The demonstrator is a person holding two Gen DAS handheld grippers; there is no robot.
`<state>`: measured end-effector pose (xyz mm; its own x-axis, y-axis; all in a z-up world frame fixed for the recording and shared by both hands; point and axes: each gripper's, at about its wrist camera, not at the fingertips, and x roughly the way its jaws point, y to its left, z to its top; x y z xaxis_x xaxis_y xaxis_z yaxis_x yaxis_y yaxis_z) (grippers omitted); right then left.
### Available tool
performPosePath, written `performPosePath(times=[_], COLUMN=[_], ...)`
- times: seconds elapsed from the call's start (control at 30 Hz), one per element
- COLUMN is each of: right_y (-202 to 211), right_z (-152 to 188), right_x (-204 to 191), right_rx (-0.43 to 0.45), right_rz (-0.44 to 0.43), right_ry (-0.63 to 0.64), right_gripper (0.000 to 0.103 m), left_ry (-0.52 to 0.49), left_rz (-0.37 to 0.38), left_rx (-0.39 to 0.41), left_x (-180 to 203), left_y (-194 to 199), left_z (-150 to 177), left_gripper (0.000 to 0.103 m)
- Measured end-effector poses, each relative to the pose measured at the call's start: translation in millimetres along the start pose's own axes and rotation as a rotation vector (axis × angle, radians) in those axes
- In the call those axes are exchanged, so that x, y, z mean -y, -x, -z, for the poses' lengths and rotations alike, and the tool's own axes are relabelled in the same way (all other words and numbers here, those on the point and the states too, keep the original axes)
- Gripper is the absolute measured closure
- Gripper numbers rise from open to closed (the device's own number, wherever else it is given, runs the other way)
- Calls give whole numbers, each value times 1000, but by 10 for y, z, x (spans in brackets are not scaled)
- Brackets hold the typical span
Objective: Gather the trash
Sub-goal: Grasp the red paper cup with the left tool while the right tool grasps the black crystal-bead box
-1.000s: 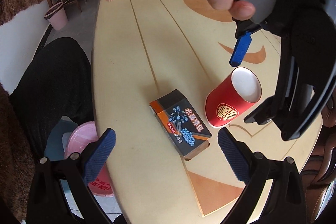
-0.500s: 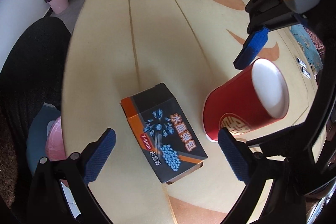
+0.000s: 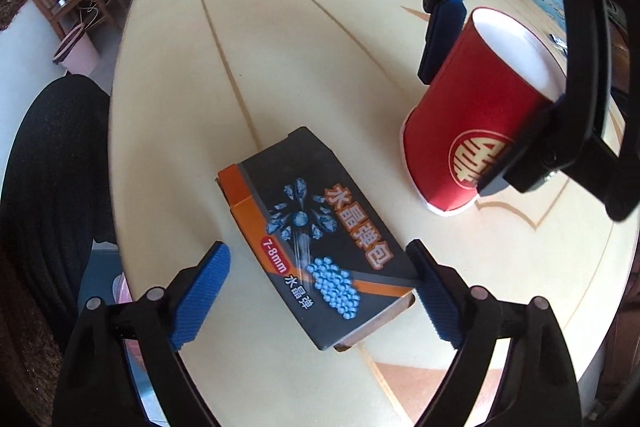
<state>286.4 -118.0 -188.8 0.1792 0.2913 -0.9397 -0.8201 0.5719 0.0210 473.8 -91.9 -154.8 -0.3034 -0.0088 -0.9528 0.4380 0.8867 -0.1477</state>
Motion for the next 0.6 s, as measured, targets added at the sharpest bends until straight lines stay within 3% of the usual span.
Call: performPosePath(times=[0.1,0.4,0.6], right_y=[54,72,129], right_z=[31,1,78], right_x=[-35,-53,24], right_rx=[1,-10,-14], right_rz=[14,43,12], right_ry=[-39,-121,-201], right_gripper=[36,42,43], left_ry=[-9,-27,-27], left_rz=[-26,-57,-75], left_rx=[24,44,84], left_x=[-8,-39,-82], left_y=[43,95,146], left_z=[-23,-97,-25], left_gripper=[33,34,37])
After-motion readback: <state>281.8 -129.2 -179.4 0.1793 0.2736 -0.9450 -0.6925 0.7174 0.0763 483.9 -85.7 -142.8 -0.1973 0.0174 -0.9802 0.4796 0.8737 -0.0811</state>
